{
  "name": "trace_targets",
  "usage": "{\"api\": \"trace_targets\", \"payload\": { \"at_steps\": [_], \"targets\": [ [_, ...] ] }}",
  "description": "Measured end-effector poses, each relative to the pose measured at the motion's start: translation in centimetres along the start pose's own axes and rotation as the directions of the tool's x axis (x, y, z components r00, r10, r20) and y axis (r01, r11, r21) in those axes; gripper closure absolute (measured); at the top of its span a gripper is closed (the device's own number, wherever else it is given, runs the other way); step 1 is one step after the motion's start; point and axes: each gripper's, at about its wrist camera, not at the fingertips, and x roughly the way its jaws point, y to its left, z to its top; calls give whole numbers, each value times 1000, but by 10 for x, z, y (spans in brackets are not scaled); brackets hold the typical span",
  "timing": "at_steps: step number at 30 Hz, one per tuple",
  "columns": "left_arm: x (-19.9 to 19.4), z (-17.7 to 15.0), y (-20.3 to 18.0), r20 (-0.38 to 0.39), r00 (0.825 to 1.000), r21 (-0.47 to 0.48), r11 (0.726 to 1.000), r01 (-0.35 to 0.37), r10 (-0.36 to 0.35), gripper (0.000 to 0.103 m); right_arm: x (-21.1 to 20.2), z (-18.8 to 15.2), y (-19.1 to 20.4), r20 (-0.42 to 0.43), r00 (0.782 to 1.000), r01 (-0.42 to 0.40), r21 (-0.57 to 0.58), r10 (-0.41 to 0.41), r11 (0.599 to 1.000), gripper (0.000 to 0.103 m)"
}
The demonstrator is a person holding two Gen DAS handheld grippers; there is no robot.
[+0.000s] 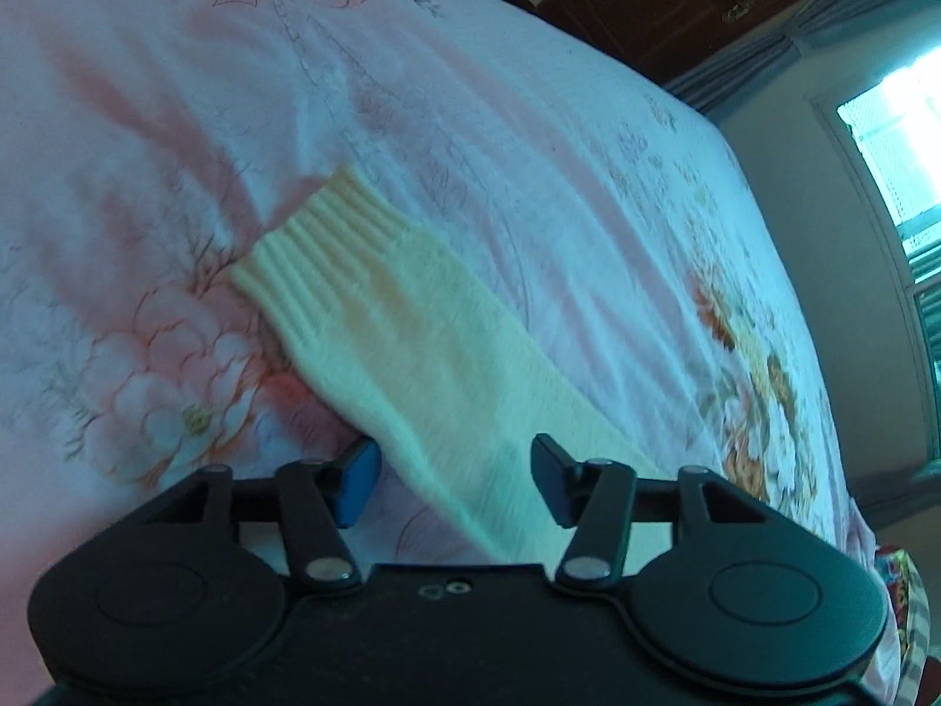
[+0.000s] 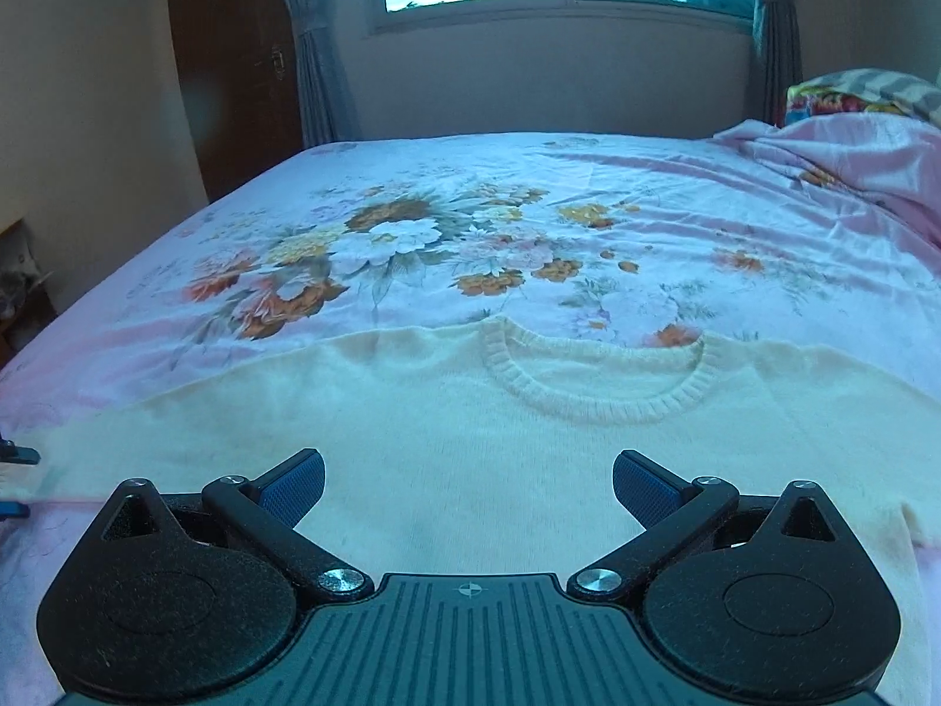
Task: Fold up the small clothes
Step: 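Reach the left tool to a sweater sleeve cuff and close on it, then fold the held sleeve across the sweater body and open the left tool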
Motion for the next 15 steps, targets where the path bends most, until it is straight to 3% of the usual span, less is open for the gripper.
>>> {"api": "trace_targets", "payload": {
  "at_steps": [1,3,5,7,9,12,15],
  "targets": [
    [2,2,0,9,1000,-3,1000,-1,1,62,4,0,1,-1,1000,8,-14,-8,1000,0],
    [5,4,0,27,1000,-9,1000,-7,7,87,13,0,0,-7,1000,14,-23,-14,1000,0],
    [6,6,-3,49,999,-3,1000,-23,23,103,22,1,-2,-20,1000,21,-16,-21,1000,0],
    [-1,5,-13,95,995,43,999,-25,21,101,26,0,-6,-28,999,28,-1,-28,1000,0],
    [-16,0,-40,163,987,160,987,-20,-7,101,27,0,-12,-34,999,20,18,-20,1000,0],
    [-38,-22,-97,200,974,371,928,26,-107,101,23,0,-19,-29,999,30,23,-30,999,0],
    [-50,-62,-155,140,964,529,840,119,-225,101,17,2,-32,-28,999,45,34,-44,998,0]
  ]
}}
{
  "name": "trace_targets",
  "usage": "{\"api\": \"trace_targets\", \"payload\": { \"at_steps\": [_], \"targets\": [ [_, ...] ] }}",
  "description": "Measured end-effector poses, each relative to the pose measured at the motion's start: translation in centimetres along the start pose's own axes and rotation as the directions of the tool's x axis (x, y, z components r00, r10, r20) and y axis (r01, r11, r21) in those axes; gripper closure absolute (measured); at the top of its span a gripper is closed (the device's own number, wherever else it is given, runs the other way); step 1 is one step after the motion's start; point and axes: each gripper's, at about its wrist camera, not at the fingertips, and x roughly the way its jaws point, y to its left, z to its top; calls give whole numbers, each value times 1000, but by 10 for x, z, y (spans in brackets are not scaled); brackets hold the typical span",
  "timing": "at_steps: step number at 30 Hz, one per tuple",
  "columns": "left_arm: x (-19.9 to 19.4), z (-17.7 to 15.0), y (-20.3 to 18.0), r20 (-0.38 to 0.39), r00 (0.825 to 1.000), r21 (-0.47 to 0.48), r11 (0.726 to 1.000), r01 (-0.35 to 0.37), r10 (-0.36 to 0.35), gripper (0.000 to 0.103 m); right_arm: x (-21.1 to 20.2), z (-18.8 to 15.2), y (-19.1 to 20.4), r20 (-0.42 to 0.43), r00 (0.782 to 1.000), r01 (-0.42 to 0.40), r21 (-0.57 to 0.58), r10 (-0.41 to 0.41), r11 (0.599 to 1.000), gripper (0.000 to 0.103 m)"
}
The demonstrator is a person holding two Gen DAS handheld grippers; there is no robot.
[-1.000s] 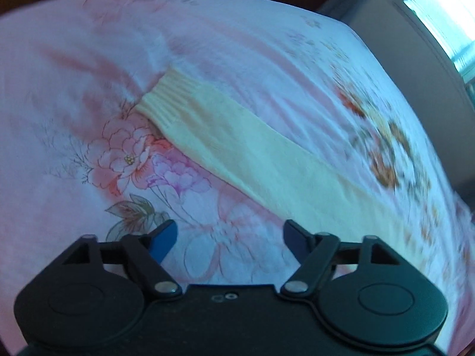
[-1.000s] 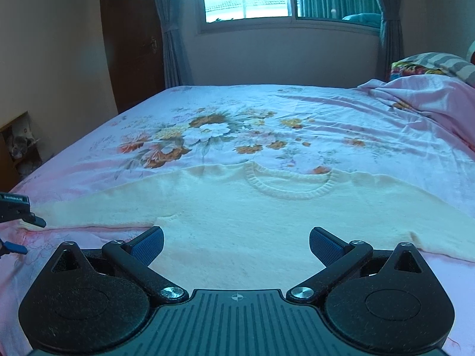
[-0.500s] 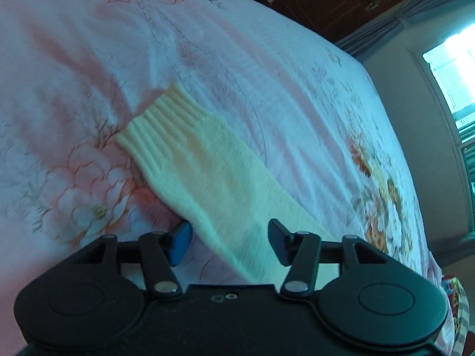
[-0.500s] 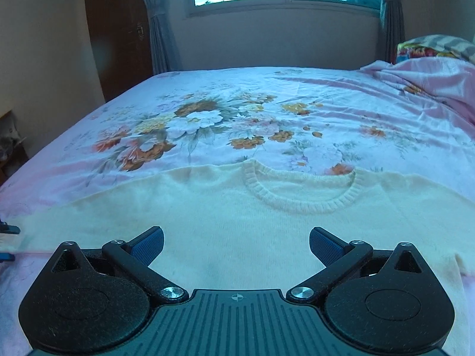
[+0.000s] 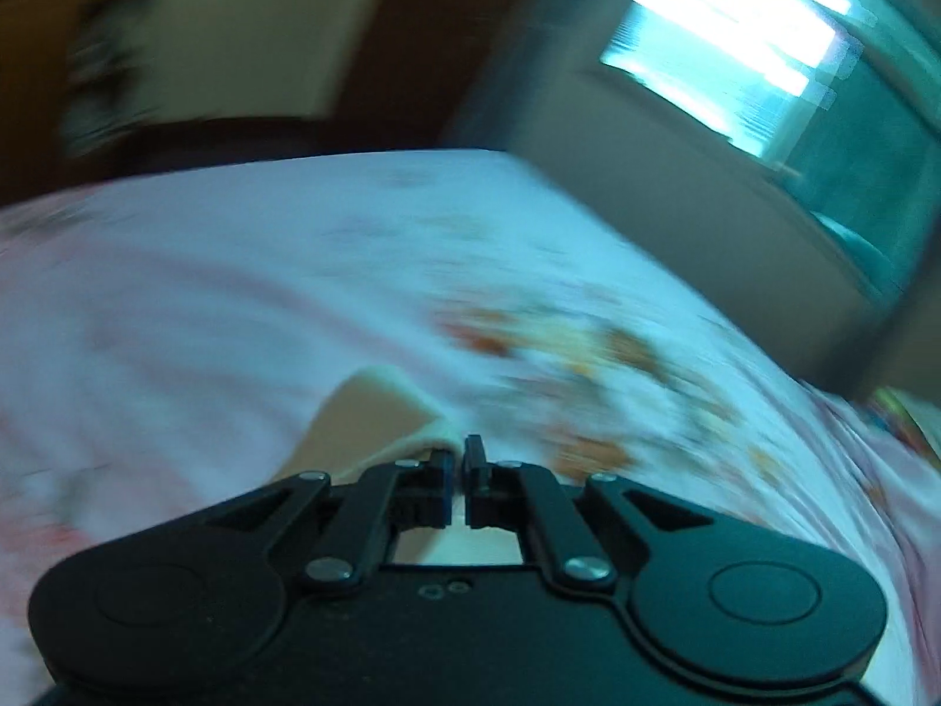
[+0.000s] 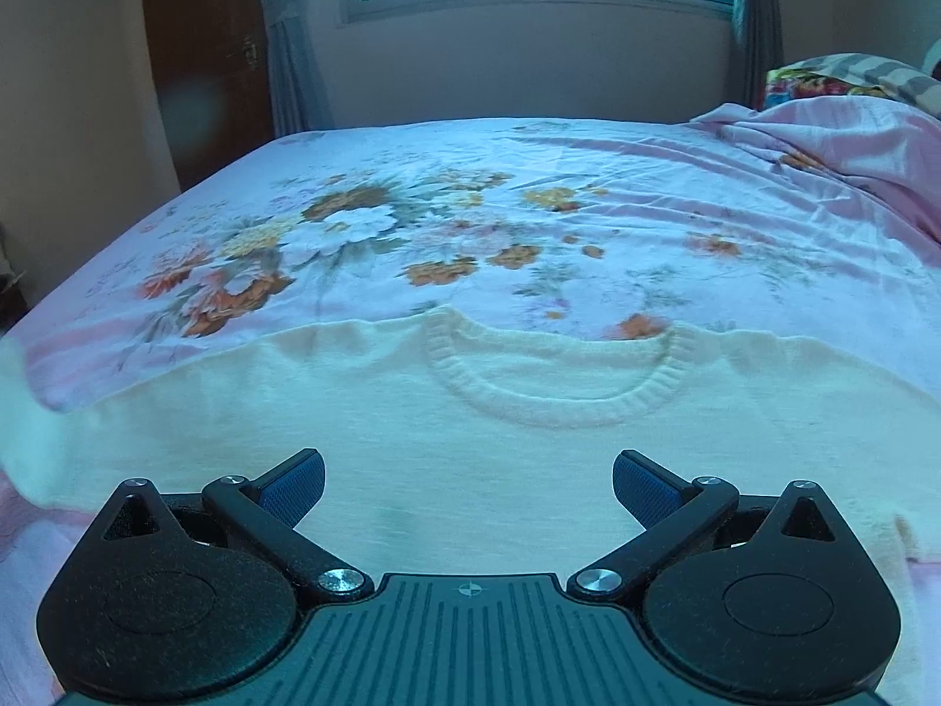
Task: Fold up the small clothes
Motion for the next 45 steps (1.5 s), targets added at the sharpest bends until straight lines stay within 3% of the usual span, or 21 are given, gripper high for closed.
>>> {"api": "trace_targets", "payload": {
  "at_steps": [2,4,6,8,10,11,12,15,18,20,23,25,28,29,30,31,32,35,40,45],
  "targets": [
    [5,-14,-49,-47,995,81,992,96,-92,101,-7,0,-12,5,1000,11,16,-11,1000,0],
    [14,-40,-96,-126,977,150,970,192,-174,101,-15,-1,-25,6,1000,21,30,-21,999,0],
    [22,-73,-136,-230,944,200,938,283,-236,101,-23,-3,-41,8,999,42,44,-42,998,0],
    [27,-109,-164,-330,911,255,906,339,-248,101,-29,-6,-58,-1,999,44,63,-44,997,0],
    [27,-137,-180,-431,867,287,873,395,-251,100,-34,-10,-73,-11,999,36,87,-35,996,0],
    [24,-146,-177,-446,862,297,868,398,-242,94,-36,-11,-78,-14,999,31,98,-30,995,0],
    [20,-149,-175,-449,861,300,867,398,-240,84,-38,-12,-83,-18,1000,20,109,-18,994,0],
    [2,-138,-156,-422,876,285,883,373,-234,71,-39,-14,-87,-32,998,-50,147,55,988,0],
    [-16,-118,-138,-362,911,307,897,317,-198,51,-34,-13,-77,-58,988,-127,184,140,975,0],
    [-20,-105,-121,-314,937,322,911,257,-154,40,-33,-10,-63,-56,988,-136,159,146,978,0],
    [-16,-92,-98,-256,965,370,918,143,-47,41,-34,-12,-35,-43,987,-151,68,154,986,0],
    [-7,-88,-84,-256,967,363,926,105,-9,41,-30,-16,-15,-48,986,-161,23,162,987,0],
    [12,-89,-67,-306,952,285,954,89,2,45,-23,-27,17,-37,992,-121,-101,117,988,0],
    [14,-90,-63,-311,950,265,961,82,4,45,-18,-29,25,-46,993,-112,-133,107,985,15],
    [15,-91,-60,-311,950,251,965,79,3,45,-13,-32,30,-54,994,-101,-156,93,983,44],
    [14,-92,-58,-310,951,242,967,77,2,45,-6,-34,34,-68,995,-83,-170,72,982,54],
    [13,-92,-57,-307,952,239,968,80,-2,45,0,-34,37,-82,995,-75,-166,62,983,57],
    [11,-94,-59,-299,954,250,964,92,-13,44,18,-33,37,-128,990,-72,-150,53,986,49],
    [14,-92,-58,-297,955,232,968,95,-22,44,5,-35,52,-91,992,-106,-216,89,971,47],
    [17,-91,-52,-300,954,187,979,79,-19,44,25,-38,63,-76,997,-20,-311,-3,950,47]
  ]
}}
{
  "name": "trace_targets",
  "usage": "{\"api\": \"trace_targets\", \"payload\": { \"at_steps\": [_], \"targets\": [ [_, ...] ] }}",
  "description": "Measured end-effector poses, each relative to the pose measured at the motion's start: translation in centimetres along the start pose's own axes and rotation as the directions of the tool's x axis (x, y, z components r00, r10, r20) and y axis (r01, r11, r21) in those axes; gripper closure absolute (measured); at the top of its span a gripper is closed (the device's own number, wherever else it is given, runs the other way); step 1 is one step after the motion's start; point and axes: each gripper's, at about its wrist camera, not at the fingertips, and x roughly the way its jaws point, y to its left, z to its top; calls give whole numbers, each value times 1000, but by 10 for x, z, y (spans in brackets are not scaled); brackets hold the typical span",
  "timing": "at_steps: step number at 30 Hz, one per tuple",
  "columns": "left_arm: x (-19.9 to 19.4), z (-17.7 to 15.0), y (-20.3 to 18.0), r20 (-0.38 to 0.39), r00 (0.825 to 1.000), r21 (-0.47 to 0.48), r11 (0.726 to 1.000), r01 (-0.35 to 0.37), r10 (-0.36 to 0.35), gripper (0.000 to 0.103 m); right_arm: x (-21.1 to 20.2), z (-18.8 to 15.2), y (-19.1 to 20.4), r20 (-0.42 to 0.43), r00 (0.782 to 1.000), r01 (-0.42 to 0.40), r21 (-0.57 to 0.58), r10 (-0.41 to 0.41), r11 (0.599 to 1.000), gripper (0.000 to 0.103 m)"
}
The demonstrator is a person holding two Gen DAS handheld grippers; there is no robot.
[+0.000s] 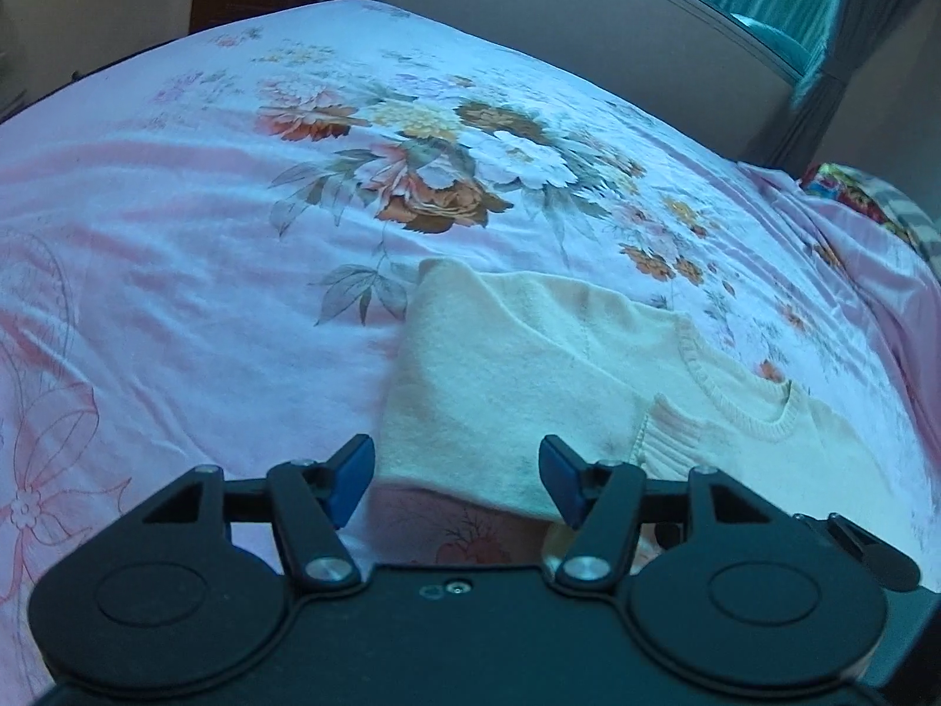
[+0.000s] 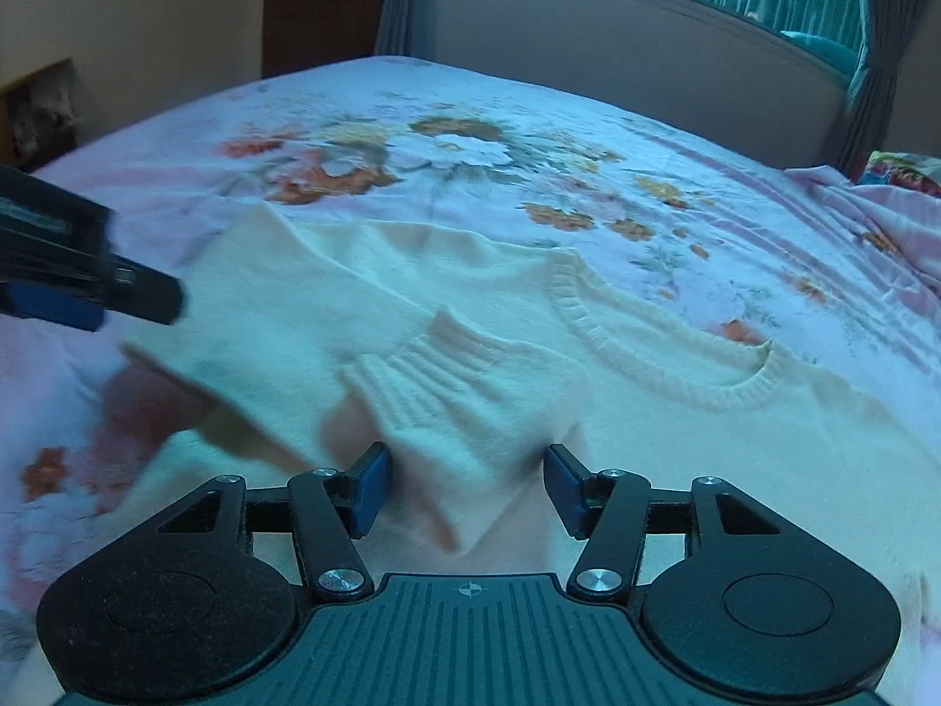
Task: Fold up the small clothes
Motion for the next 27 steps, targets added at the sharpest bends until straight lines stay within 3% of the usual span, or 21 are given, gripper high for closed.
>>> {"api": "trace_targets", "payload": {
  "at_steps": [1,2,3,6,10,13,16,17,20,21,25,27],
  "targets": [
    [-1,0,1,1,1000,0,1000,-3,3,44,1,1,-5,-1,1000,-13,20,13,1000,48],
    [-1,0,1,2,1000,5,1000,-7,7,44,0,3,-11,8,1000,-29,61,29,998,66],
    [-1,1,0,3,1000,10,1000,-12,12,44,-3,5,-21,14,999,-46,111,45,993,95],
    [-1,2,-4,6,1000,21,1000,-3,3,44,-22,4,-59,71,996,-80,314,61,946,95],
    [2,0,-22,6,1000,52,998,19,-19,44,-59,-9,-108,134,990,-28,454,-38,890,95],
    [13,-5,-39,-21,999,80,996,31,-30,42,-72,-35,-140,87,994,11,567,-73,824,95],
    [26,-11,-49,-63,998,97,995,23,-17,42,-64,-62,-156,10,1000,-5,623,-2,782,94],
    [29,-12,-50,-72,997,100,995,21,-14,42,-64,-67,-160,2,1000,-6,640,6,768,91],
    [36,-14,-51,-84,996,109,994,-11,20,42,-70,-62,-167,26,998,22,632,-50,775,63],
    [38,-13,-50,-92,995,103,995,-15,25,42,-70,-58,-167,22,997,39,623,-67,782,62],
    [44,-16,-50,-107,992,118,992,-48,60,42,-69,-55,-176,-4,988,125,603,-153,788,64],
    [43,-17,-50,-106,992,129,990,-51,65,42,-74,-63,-180,-15,991,113,611,-131,783,91]
  ]
}}
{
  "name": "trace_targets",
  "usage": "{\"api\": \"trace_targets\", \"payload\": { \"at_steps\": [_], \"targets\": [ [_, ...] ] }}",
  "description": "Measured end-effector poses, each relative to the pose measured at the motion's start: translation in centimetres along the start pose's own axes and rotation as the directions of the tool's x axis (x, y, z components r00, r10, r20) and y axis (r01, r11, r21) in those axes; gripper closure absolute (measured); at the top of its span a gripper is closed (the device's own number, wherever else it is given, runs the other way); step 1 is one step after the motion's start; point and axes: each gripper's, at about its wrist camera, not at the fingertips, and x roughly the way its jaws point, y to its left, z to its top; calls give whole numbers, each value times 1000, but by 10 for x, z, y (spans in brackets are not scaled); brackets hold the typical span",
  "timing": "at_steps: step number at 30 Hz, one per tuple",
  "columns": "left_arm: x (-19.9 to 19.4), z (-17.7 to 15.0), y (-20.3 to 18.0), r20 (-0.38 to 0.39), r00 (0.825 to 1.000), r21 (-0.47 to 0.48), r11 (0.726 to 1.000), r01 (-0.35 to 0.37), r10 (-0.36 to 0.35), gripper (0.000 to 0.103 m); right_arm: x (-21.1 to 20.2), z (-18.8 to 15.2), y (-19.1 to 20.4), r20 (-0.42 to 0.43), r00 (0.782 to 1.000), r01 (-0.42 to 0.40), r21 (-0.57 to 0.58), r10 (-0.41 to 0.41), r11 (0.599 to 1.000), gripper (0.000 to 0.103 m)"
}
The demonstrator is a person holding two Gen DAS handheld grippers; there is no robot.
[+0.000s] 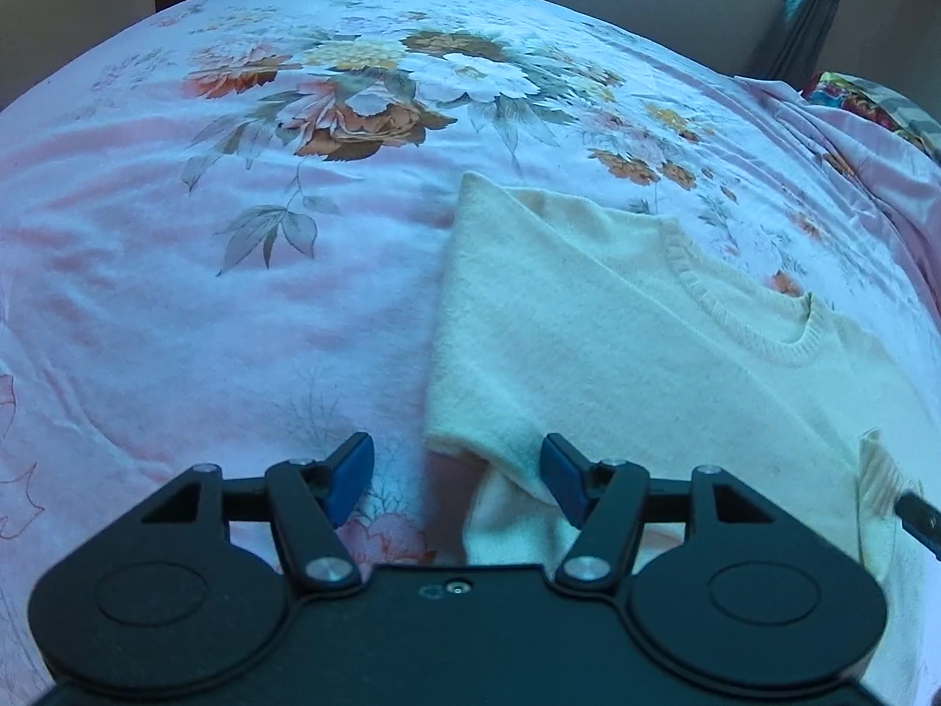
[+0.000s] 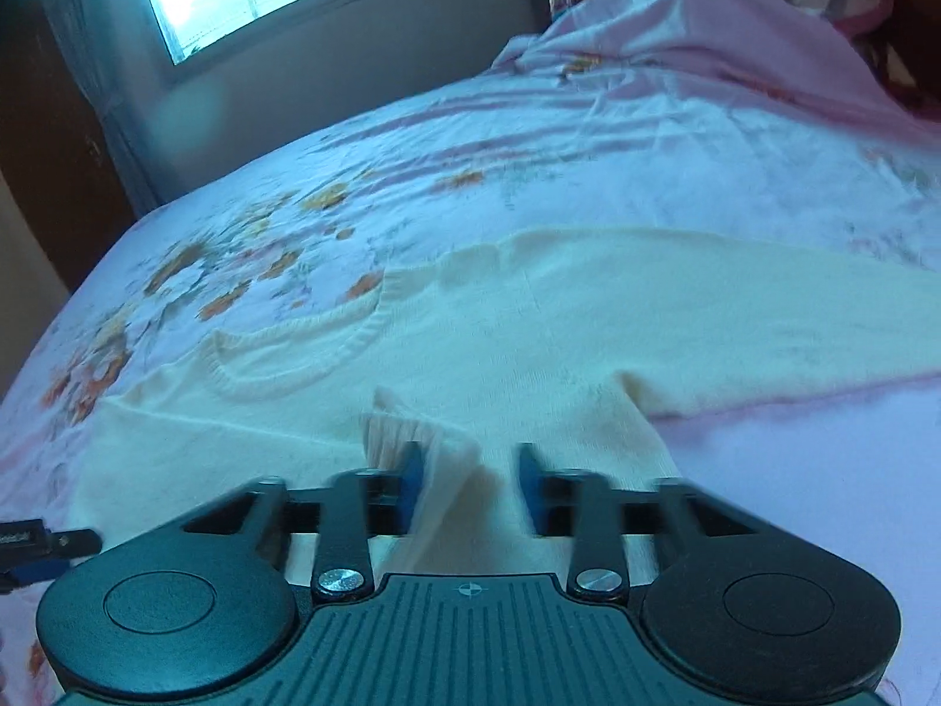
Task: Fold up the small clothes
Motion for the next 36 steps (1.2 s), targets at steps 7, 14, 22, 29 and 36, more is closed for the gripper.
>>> {"api": "trace_targets", "payload": {
  "at_steps": [7,14,22,29,36],
  "targets": [
    [-1,-1,-3,8,1000,6,1000,-11,11,41,-27,-13,-33,-16,995,-99,103,101,990,82],
    [-1,-2,-4,5,1000,-2,1000,-9,9,41,-7,-3,41,-4,998,-68,-113,68,991,53],
    [0,-4,-3,6,1000,21,1000,-8,8,37,3,-2,16,-6,1000,-19,-15,19,1000,101],
    [3,-8,-8,19,999,44,998,-33,33,34,-21,-24,-34,-47,998,34,51,-31,998,100],
    [-25,-13,12,22,1000,-12,1000,-9,9,38,-52,-12,-24,97,989,115,-45,-110,992,100]
  ]
}}
